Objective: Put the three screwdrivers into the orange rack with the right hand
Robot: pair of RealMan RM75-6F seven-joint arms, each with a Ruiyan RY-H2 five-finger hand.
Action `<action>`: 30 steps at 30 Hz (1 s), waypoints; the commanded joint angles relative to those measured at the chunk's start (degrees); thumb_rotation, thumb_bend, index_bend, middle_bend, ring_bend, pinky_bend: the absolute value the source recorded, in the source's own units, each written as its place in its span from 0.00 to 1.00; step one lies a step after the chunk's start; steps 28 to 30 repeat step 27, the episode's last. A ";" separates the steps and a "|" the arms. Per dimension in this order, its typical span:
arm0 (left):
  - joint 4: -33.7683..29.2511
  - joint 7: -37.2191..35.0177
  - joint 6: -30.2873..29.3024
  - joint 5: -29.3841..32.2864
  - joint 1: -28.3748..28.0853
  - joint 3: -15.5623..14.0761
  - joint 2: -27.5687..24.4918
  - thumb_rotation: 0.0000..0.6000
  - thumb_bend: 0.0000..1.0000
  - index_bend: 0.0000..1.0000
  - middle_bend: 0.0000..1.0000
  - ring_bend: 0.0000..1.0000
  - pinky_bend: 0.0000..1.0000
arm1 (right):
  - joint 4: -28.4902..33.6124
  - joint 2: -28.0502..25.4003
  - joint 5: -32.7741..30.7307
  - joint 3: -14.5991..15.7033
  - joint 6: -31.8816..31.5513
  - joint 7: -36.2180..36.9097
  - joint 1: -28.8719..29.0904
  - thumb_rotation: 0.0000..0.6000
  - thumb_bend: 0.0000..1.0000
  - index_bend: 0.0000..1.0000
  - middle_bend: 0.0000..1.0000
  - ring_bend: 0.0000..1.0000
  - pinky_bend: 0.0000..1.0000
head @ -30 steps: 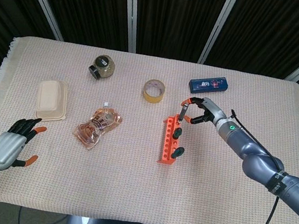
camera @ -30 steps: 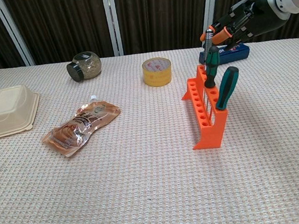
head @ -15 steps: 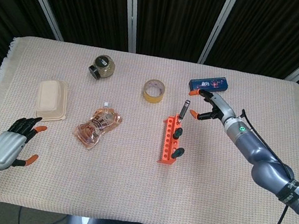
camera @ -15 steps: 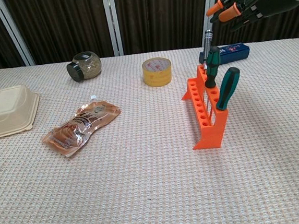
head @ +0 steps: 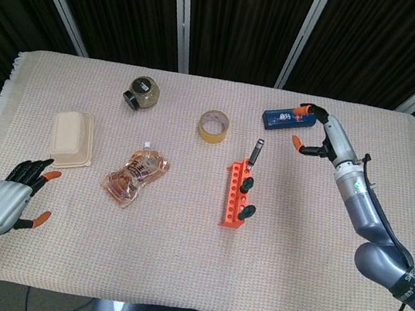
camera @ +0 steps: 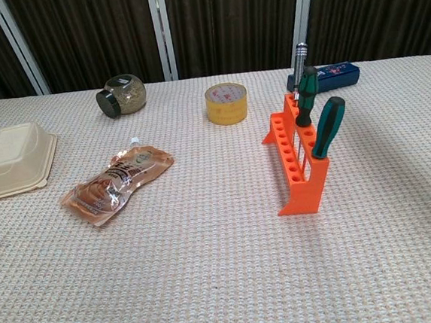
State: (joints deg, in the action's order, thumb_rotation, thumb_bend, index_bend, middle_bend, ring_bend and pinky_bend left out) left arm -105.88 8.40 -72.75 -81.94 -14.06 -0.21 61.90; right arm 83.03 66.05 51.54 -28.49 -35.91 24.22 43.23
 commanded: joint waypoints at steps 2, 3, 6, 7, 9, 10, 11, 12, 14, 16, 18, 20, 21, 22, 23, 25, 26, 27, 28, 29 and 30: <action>0.87 -0.36 -0.74 0.51 0.34 0.45 0.34 1.00 0.30 0.18 0.00 0.00 0.00 | 0.87 2.51 0.85 5.83 -16.35 -14.26 -4.06 1.00 0.42 0.27 0.13 0.00 0.00; 1.19 -0.44 -1.03 0.66 0.45 0.61 0.52 1.00 0.29 0.18 0.00 0.00 0.00 | 1.08 2.68 1.22 6.46 -17.95 -15.46 -4.68 1.00 0.43 0.27 0.13 0.00 0.00; 2.01 -0.54 -2.06 1.04 0.85 1.09 1.03 1.00 0.29 0.19 0.00 0.00 0.00 | 1.40 3.01 3.01 8.33 -21.89 -17.96 -6.61 1.00 0.43 0.28 0.13 0.00 0.00; 2.45 -0.69 -2.80 1.01 1.12 1.34 1.34 1.00 0.30 0.19 0.00 0.00 0.00 | 1.58 3.11 4.15 9.28 -23.80 -18.80 -7.72 1.00 0.43 0.28 0.13 0.00 0.00; 3.04 -1.21 -4.01 0.76 1.63 1.57 1.77 1.00 0.30 0.20 0.00 0.00 0.00 | 1.79 3.34 5.81 10.63 -26.61 -19.54 -9.55 1.00 0.43 0.27 0.13 0.00 0.00; 3.35 -1.65 -4.62 0.55 1.89 1.67 1.96 1.00 0.30 0.20 0.00 0.00 0.00 | 1.86 3.44 6.71 11.36 -27.87 -19.77 -10.49 1.00 0.43 0.27 0.13 0.00 0.00; 3.80 -2.33 -5.42 0.23 2.25 1.78 2.21 1.00 0.29 0.21 0.00 0.00 0.00 | 2.06 3.52 7.94 12.37 -29.61 -19.89 -11.87 1.00 0.43 0.27 0.13 0.00 0.00; 4.18 -2.86 -6.04 -0.04 2.53 1.85 2.41 1.00 0.29 0.21 0.00 0.00 0.00 | 2.17 3.65 8.86 12.99 -30.99 -19.83 -12.87 1.00 0.43 0.26 0.13 0.00 0.00; 4.94 -3.71 -7.34 -0.45 3.09 2.04 2.87 1.00 0.29 0.22 0.00 0.00 0.00 | 2.39 3.89 10.56 14.33 -33.37 -19.54 -14.83 1.00 0.43 0.24 0.13 0.00 0.00; 5.84 -4.69 -8.74 -1.01 3.76 2.14 3.52 1.00 0.29 0.22 0.00 0.00 0.00 | 2.65 4.01 12.38 15.93 -35.42 -19.53 -16.81 1.00 0.42 0.21 0.12 0.00 0.00; 6.63 -5.53 -9.92 -1.50 4.28 2.27 4.15 1.00 0.29 0.22 0.00 0.00 0.00 | 3.07 3.98 13.73 17.53 -37.27 -19.99 -18.82 1.00 0.41 0.19 0.11 0.00 0.00; 7.48 -6.24 -11.51 -2.25 4.96 2.39 4.89 1.00 0.29 0.22 0.00 0.00 0.00 | 3.37 4.17 15.23 19.20 -39.57 -21.21 -20.93 1.00 0.39 0.19 0.10 0.00 0.00; 7.94 -6.33 -12.26 -2.58 5.24 2.46 5.28 1.00 0.29 0.22 0.00 0.00 0.00 | 3.60 4.25 15.75 20.05 -40.65 -22.20 -21.96 1.00 0.38 0.19 0.10 0.00 0.00; 8.46 -6.28 -12.91 -2.83 5.47 2.58 5.71 1.00 0.30 0.22 0.00 0.00 0.00 | 3.96 4.42 16.17 20.55 -41.74 -22.96 -22.81 1.00 0.37 0.18 0.10 0.00 0.00; 8.83 -6.13 -13.44 -2.91 5.69 2.67 6.10 1.00 0.29 0.22 0.00 0.00 0.00 | 4.24 4.67 16.61 21.06 -42.80 -23.43 -23.60 1.00 0.36 0.18 0.10 0.00 0.00; 9.63 -5.79 -14.37 -3.17 6.11 2.74 7.16 1.00 0.29 0.22 0.00 0.00 0.00 | 4.77 5.28 18.03 22.21 -44.98 -24.28 -25.21 1.00 0.35 0.18 0.10 0.00 0.00; 9.96 -5.65 -14.55 -3.23 6.27 2.67 7.62 1.00 0.29 0.22 0.00 0.00 0.00 | 5.08 5.48 18.70 22.78 -45.77 -24.67 -25.96 1.00 0.34 0.18 0.09 0.00 0.00; 10.09 -5.57 -14.48 -3.25 6.37 2.51 7.83 1.00 0.29 0.22 0.00 0.00 0.00 | 5.29 5.56 19.17 23.14 -46.21 -24.89 -26.40 1.00 0.34 0.18 0.09 0.00 0.00; 10.09 -5.57 -14.48 -3.25 6.37 2.51 7.83 1.00 0.29 0.22 0.00 0.00 0.00 | 5.29 5.56 19.17 23.14 -46.21 -24.89 -26.40 1.00 0.34 0.18 0.09 0.00 0.00; 10.09 -5.57 -14.48 -3.25 6.37 2.51 7.83 1.00 0.29 0.22 0.00 0.00 0.00 | 5.29 5.56 19.17 23.14 -46.21 -24.89 -26.40 1.00 0.34 0.18 0.09 0.00 0.00; 10.09 -5.57 -14.48 -3.25 6.37 2.51 7.83 1.00 0.29 0.22 0.00 0.00 0.00 | 5.29 5.56 19.17 23.14 -46.21 -24.89 -26.40 1.00 0.34 0.18 0.09 0.00 0.00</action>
